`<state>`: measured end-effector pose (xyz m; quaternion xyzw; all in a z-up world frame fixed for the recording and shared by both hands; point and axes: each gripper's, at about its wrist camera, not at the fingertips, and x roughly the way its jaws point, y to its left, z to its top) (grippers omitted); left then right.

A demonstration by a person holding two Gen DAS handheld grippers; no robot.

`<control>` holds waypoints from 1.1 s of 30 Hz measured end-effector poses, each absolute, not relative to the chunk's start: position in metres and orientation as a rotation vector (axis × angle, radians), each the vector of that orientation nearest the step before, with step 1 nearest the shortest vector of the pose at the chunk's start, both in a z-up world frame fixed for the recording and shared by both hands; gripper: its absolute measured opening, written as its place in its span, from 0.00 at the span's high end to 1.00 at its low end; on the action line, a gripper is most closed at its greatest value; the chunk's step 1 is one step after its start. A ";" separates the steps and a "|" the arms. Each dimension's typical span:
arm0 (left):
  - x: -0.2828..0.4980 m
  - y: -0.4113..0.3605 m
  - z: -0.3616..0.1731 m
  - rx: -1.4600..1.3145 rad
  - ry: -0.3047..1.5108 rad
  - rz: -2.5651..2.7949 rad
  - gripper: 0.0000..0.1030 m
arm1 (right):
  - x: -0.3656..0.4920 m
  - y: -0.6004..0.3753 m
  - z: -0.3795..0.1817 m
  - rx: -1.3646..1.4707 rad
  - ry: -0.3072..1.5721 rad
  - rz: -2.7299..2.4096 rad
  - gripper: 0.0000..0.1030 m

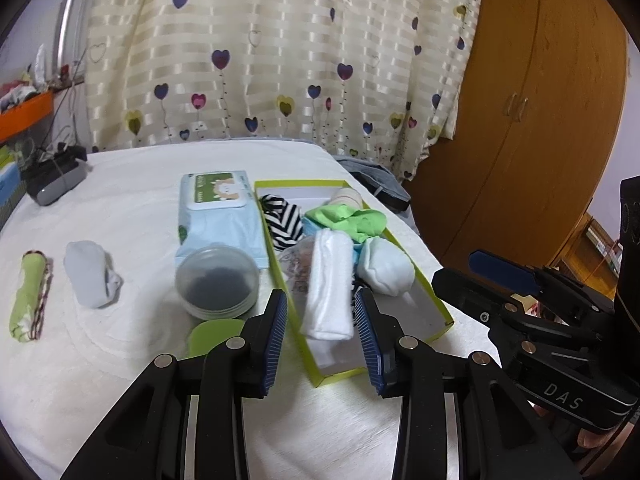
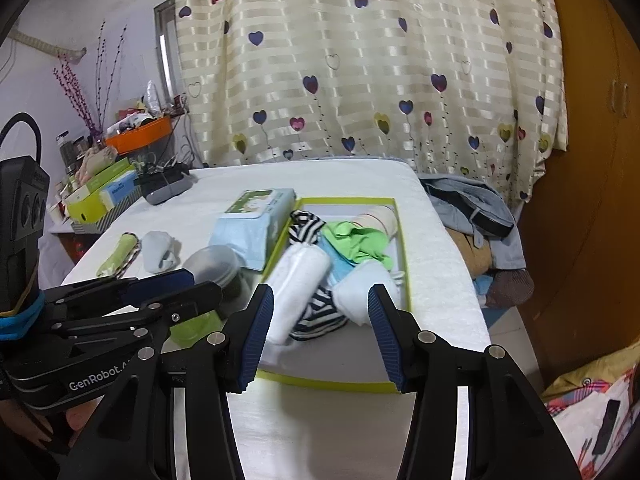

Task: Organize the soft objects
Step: 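Lower both socks into the box and open both tools, then move both open tools back toward the green bunny towel and grey sock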

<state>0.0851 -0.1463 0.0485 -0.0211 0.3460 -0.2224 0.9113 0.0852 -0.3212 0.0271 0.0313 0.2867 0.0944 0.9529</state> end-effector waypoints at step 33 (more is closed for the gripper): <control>0.087 -0.028 0.041 -0.137 0.685 -0.251 0.67 | 0.102 -0.211 0.027 -0.045 0.601 0.409 0.51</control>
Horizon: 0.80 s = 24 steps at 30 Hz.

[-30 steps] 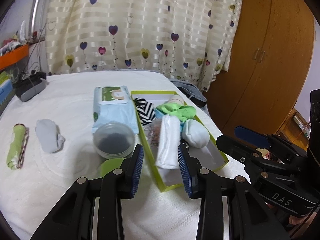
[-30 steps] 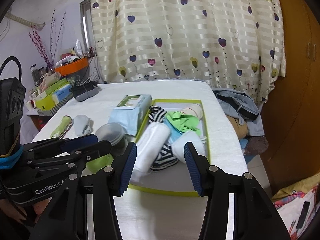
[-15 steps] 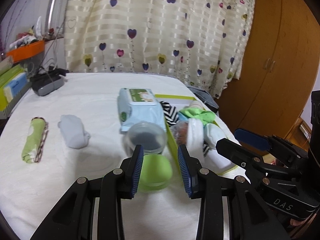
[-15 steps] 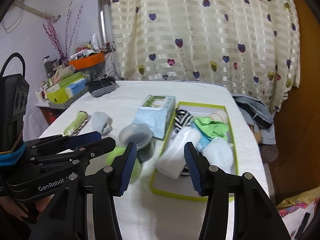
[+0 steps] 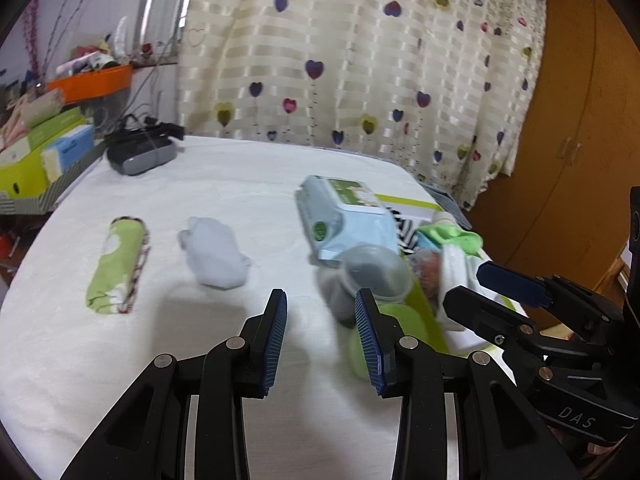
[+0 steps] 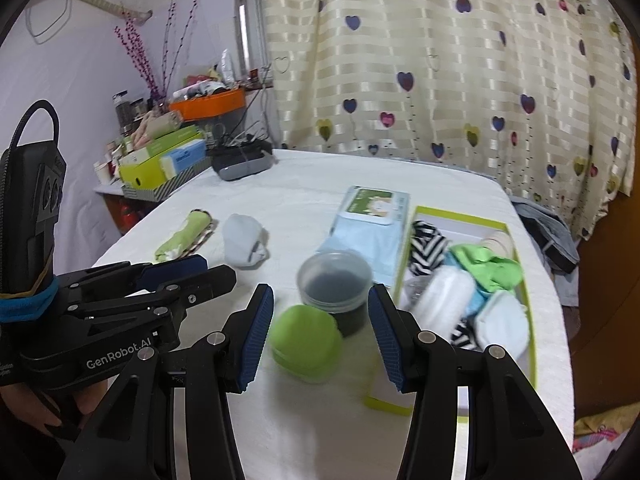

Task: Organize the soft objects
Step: 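Move both open tools back toward the green bunny towel and grey sock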

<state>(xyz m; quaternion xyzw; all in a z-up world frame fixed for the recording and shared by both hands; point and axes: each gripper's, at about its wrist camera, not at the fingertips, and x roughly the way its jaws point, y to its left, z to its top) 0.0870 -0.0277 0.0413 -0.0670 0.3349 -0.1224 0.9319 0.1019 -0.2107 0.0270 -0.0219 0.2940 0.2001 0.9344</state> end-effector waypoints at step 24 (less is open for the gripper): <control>0.122 0.089 0.022 -0.189 0.694 -0.020 0.61 | 0.148 -0.119 0.016 -0.102 0.656 0.549 0.51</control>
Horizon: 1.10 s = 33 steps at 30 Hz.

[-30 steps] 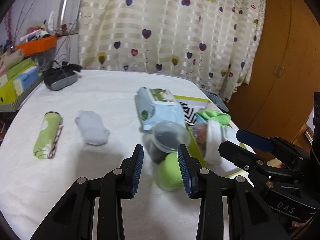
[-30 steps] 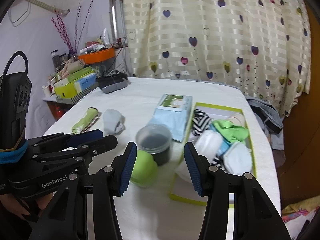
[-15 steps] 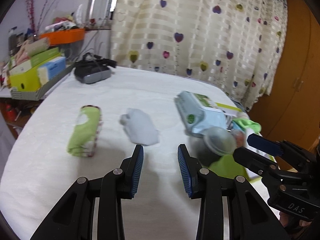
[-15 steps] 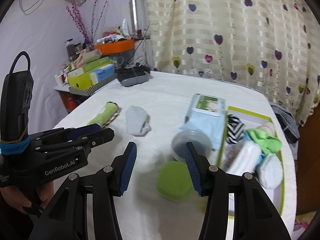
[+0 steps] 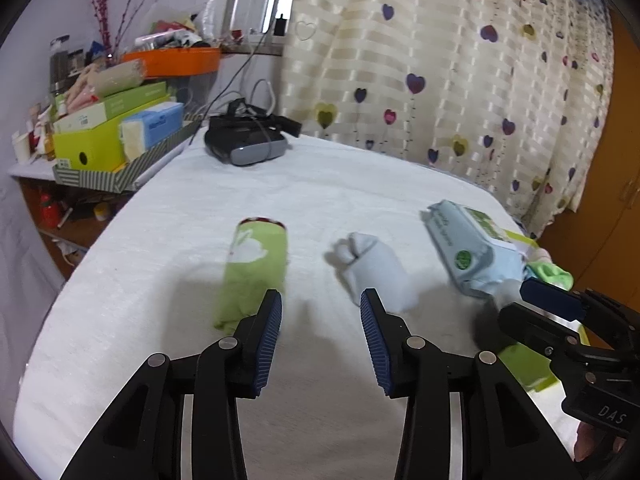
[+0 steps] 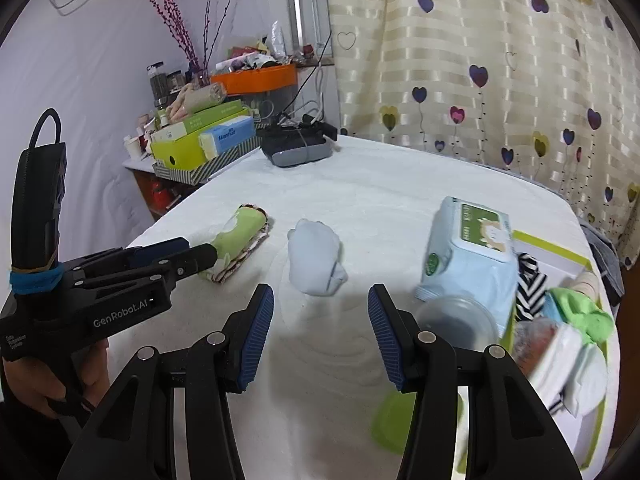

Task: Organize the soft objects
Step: 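Move both open tools back toward the green bunny towel and grey sock, then grasp the rolled green bunny towel with the left tool while the right tool grasps the grey sock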

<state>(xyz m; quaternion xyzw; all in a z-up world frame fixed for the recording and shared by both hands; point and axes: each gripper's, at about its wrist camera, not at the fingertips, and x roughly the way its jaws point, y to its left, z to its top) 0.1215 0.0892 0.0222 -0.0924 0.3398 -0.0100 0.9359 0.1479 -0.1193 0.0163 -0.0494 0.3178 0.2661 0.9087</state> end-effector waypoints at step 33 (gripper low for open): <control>0.183 0.135 -0.030 -0.202 0.824 0.025 0.51 | 0.246 -0.046 -0.032 -0.103 0.862 0.462 0.51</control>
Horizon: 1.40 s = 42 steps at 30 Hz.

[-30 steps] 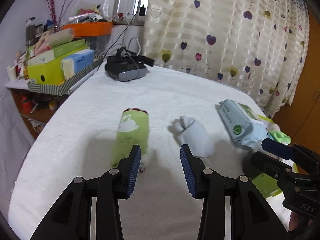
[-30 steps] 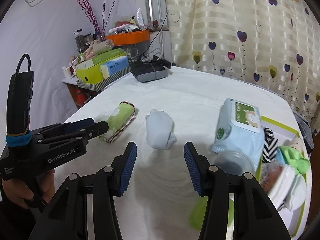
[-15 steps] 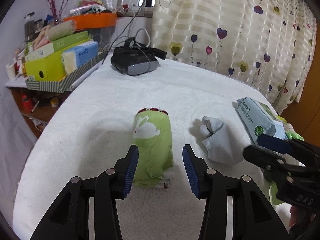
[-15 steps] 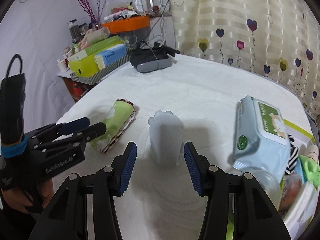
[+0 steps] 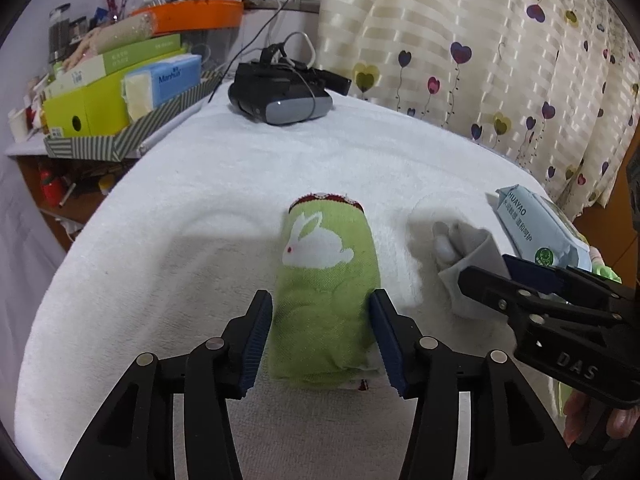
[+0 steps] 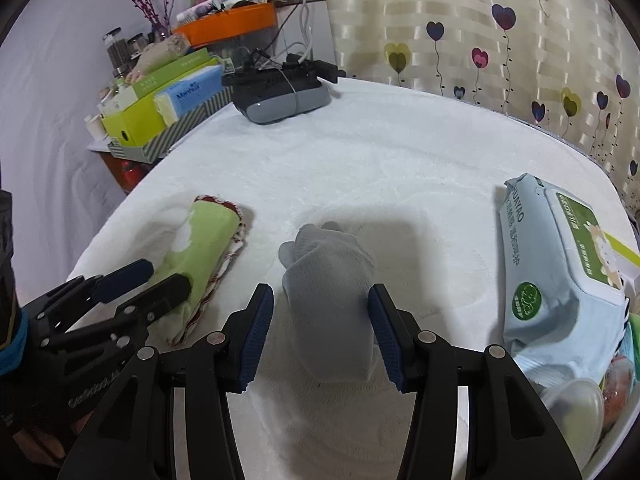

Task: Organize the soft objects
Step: 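Grasp the rolled green bunny towel with the left tool while the right tool grasps the grey sock, then carry the green bunny towel with the left tool while the right tool carries the grey sock to the box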

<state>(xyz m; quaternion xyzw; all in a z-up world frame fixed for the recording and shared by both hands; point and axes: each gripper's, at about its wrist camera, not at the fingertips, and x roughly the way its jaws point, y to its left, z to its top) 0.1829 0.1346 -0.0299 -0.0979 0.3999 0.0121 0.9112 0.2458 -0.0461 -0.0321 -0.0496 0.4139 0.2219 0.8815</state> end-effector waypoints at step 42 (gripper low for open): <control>0.088 0.085 0.027 -0.163 0.678 -0.007 0.72 | 0.127 -0.102 0.032 -0.060 0.631 0.473 0.73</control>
